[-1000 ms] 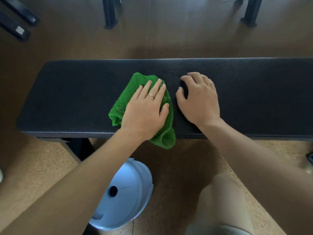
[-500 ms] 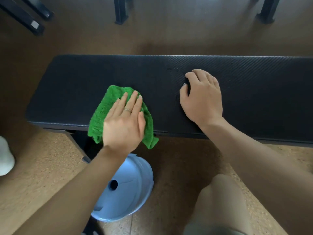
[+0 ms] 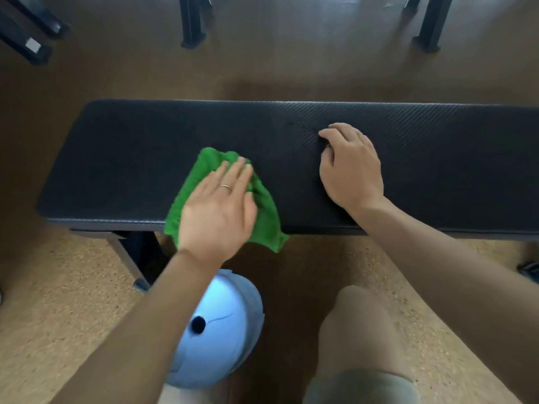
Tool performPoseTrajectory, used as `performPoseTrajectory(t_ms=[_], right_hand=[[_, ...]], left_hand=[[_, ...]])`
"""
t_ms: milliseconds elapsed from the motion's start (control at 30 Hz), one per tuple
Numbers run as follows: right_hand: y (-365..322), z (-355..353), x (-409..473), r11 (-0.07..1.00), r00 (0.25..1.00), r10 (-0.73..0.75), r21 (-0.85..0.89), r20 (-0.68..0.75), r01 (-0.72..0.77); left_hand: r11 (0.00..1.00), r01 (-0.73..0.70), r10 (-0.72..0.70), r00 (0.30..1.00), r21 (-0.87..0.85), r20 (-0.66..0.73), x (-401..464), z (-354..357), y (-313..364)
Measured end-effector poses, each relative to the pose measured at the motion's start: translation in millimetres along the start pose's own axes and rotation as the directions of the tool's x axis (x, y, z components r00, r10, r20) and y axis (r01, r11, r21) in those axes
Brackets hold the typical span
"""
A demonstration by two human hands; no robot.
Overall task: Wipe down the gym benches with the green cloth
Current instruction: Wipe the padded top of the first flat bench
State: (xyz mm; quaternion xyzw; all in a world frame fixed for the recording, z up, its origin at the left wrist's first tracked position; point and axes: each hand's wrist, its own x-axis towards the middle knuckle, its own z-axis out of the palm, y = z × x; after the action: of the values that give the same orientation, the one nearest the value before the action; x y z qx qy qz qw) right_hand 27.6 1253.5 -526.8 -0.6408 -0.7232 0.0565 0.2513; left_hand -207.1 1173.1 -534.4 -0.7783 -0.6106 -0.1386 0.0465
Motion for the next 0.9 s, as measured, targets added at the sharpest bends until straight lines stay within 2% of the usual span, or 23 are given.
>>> performPoseTrajectory(t_ms=[100,167,200,233,333,400,533,600,767,900], right_hand=[[-7,-1,0,0.999,1.0,0.024,-0.031,0.004,-0.024],[-12,0,-1,0.998,0.999,0.035,-0.057,-0.011,-0.035],[-14,1,-2,0.997,0.999,0.042,-0.068,-0.014,-0.043],[-17,1,-1,0.996,0.999,0.049,-0.079,-0.016,-0.05],[-21,1,-1,0.992,0.997,0.066,-0.1,-0.048,-0.07],[-21,1,-1,0.992,0.996,0.069,-0.101,-0.051,-0.074],[-16,3,4,0.993,0.996,0.066,-0.092,-0.058,-0.071],[-13,6,5,0.994,0.995,0.062,-0.087,-0.08,-0.069],[-3,15,7,0.996,0.996,0.016,-0.08,-0.09,-0.024],[1,12,8,0.999,1.0,0.006,-0.049,-0.016,-0.007]], left_hand=[[0.974,0.216,-0.222,0.97,0.069,0.098,-3,-30,-85],[0.942,0.32,-0.334,0.926,0.103,0.176,14,-34,-90],[0.939,0.324,-0.343,0.915,0.116,0.212,26,-31,-78],[0.951,0.286,-0.306,0.92,0.117,0.243,36,-26,-59],[1.0,0.025,-0.029,0.966,0.016,0.256,51,-6,15],[0.994,-0.084,0.098,0.959,-0.066,0.266,55,2,54],[0.974,-0.186,0.218,0.923,-0.128,0.318,77,9,51],[0.979,-0.158,0.191,0.926,-0.126,0.327,107,18,31],[0.996,0.093,-0.086,0.941,-0.006,0.327,176,39,22],[0.994,0.102,-0.106,0.931,0.029,0.35,152,28,47]])
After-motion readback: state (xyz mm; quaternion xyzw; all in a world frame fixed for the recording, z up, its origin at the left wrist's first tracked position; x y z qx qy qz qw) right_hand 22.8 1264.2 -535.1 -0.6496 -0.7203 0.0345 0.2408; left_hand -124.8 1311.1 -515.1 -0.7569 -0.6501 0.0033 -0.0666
